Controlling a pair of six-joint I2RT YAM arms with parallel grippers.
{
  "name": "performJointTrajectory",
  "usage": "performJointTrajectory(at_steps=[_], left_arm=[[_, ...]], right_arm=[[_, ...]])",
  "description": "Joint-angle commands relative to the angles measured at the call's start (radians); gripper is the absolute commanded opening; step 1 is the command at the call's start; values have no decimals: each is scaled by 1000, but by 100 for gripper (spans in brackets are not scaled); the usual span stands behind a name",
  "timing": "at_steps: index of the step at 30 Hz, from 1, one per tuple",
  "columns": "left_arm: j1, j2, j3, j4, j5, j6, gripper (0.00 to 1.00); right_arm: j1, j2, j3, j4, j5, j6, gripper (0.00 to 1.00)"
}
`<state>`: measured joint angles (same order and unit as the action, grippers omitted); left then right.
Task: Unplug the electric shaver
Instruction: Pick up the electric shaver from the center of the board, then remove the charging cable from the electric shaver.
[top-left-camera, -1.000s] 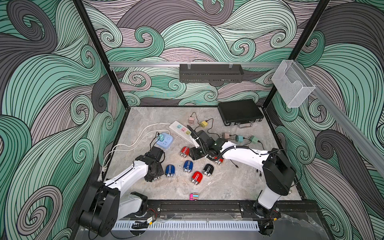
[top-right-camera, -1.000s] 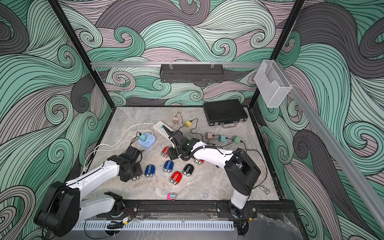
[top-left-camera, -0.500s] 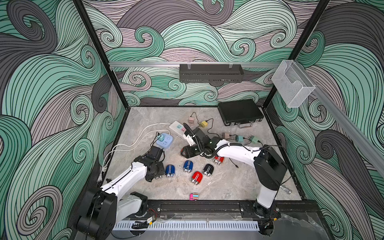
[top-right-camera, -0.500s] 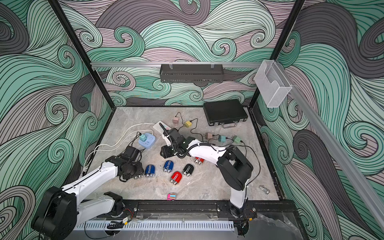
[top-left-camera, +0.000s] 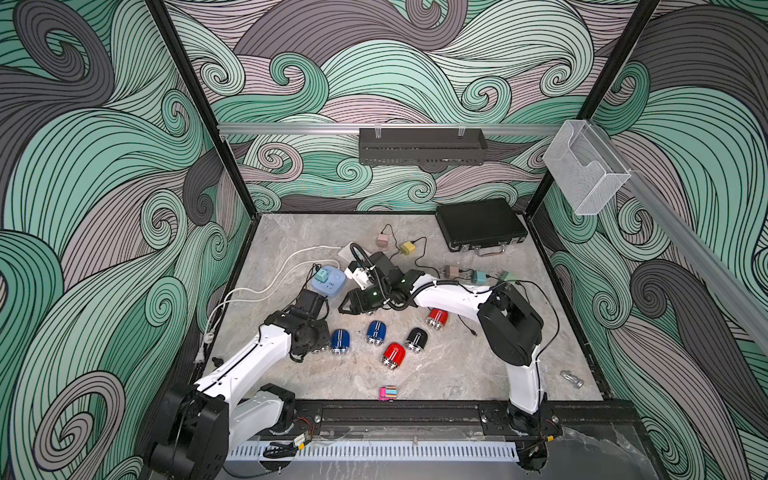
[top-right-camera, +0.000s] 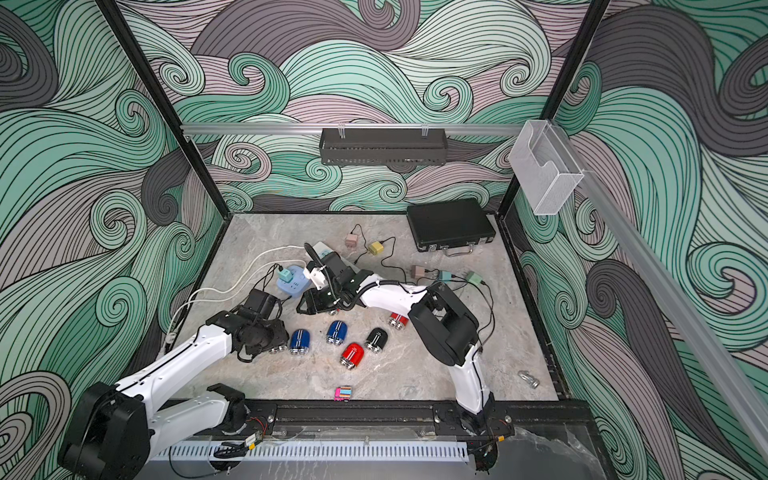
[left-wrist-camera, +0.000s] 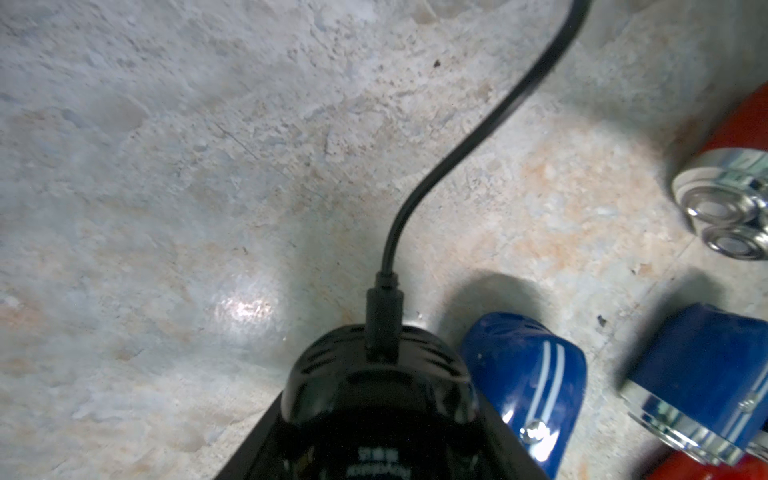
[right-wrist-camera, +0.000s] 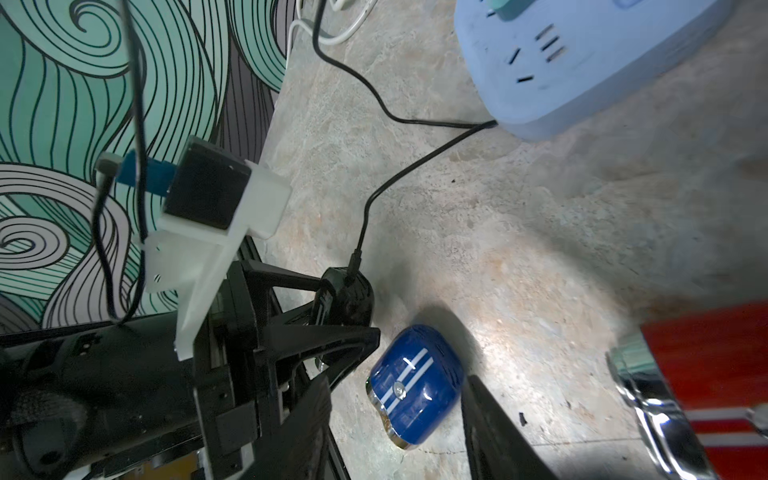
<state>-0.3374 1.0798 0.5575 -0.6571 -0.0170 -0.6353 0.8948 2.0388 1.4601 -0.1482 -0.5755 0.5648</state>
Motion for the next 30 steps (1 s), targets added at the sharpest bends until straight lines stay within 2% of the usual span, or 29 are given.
performJointTrajectory(at_steps=[1, 17, 24, 30], left_arm=[[-9, -21, 51, -11, 11, 18, 45], [-9, 0, 108, -103, 43, -1, 40], [-8, 23, 124, -112, 44, -1, 40], [-3, 22, 133, -111, 45, 0, 39]], right_arm=[[7, 47, 45, 52, -80, 51, 51], [20, 222, 241, 48, -154, 113, 51], [35, 258, 270, 60, -171, 140, 50], [59, 297, 315, 84, -205, 175, 45]])
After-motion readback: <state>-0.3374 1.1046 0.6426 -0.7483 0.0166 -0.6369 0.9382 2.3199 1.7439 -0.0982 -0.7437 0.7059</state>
